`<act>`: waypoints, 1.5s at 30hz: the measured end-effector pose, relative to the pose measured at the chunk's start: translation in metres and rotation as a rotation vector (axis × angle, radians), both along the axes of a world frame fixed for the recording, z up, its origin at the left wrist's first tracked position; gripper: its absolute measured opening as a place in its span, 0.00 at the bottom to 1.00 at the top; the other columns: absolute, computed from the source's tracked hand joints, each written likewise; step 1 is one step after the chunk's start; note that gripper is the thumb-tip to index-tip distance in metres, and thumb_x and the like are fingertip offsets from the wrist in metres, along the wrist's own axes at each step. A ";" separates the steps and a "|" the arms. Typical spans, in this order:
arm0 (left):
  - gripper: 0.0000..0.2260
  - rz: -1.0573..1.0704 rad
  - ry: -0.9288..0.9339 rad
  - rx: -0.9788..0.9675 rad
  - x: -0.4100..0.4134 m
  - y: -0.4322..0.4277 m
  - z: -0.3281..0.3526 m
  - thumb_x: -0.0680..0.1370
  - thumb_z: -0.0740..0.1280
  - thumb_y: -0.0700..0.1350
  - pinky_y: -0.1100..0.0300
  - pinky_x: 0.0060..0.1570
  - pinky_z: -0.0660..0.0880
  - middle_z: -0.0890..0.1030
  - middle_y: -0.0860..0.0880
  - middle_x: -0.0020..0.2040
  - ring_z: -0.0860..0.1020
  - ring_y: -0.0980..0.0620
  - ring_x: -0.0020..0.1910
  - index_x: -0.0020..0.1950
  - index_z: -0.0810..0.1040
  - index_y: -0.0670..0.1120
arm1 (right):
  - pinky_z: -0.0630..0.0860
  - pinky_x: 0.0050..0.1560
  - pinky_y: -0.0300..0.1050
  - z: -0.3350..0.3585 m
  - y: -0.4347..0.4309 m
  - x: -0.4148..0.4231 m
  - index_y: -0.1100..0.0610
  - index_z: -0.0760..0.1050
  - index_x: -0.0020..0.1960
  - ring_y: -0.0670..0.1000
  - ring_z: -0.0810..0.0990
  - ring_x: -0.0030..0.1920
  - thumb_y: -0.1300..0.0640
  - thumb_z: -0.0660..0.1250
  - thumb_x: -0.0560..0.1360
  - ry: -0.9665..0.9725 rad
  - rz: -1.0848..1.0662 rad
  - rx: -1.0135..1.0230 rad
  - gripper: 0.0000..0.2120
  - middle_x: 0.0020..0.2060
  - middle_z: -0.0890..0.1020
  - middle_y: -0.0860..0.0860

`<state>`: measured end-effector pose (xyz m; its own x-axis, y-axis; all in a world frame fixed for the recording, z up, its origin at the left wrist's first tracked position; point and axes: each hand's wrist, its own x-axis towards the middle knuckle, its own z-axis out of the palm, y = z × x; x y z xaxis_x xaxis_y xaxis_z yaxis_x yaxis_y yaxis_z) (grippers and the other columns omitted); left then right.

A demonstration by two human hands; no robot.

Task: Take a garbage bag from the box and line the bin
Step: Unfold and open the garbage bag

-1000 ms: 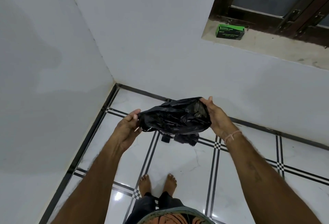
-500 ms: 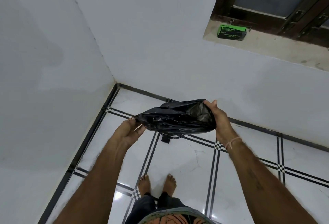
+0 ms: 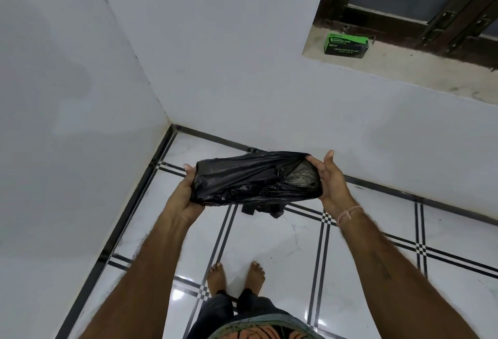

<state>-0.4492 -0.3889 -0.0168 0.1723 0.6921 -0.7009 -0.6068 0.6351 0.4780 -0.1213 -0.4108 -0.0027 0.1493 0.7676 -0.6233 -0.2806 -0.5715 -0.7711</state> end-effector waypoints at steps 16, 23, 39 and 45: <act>0.08 0.141 -0.082 0.132 -0.007 0.021 0.041 0.78 0.68 0.41 0.54 0.43 0.85 0.88 0.44 0.45 0.87 0.50 0.41 0.45 0.87 0.43 | 0.77 0.53 0.45 0.029 0.059 -0.024 0.58 0.70 0.74 0.50 0.83 0.56 0.26 0.47 0.77 -0.085 0.159 -0.032 0.43 0.56 0.84 0.52; 0.17 -0.053 0.033 0.254 -0.023 0.011 0.015 0.84 0.59 0.42 0.52 0.60 0.80 0.80 0.43 0.69 0.80 0.46 0.65 0.73 0.74 0.44 | 0.78 0.52 0.45 0.021 0.051 -0.025 0.56 0.75 0.68 0.48 0.84 0.54 0.28 0.50 0.78 -0.102 0.136 -0.031 0.38 0.53 0.85 0.50; 0.21 -0.212 0.732 0.366 0.013 0.017 0.006 0.86 0.51 0.58 0.55 0.59 0.78 0.82 0.49 0.61 0.79 0.47 0.65 0.67 0.77 0.49 | 0.68 0.74 0.54 -0.013 0.036 -0.083 0.45 0.80 0.67 0.50 0.79 0.67 0.17 0.59 0.66 -0.186 0.337 0.110 0.43 0.66 0.82 0.47; 0.21 0.014 0.766 0.603 -0.009 0.000 0.031 0.84 0.57 0.60 0.61 0.65 0.73 0.75 0.54 0.71 0.74 0.58 0.69 0.73 0.73 0.53 | 0.68 0.74 0.44 0.035 0.028 -0.118 0.43 0.71 0.74 0.46 0.72 0.74 0.31 0.59 0.79 -0.314 0.197 0.449 0.28 0.73 0.74 0.46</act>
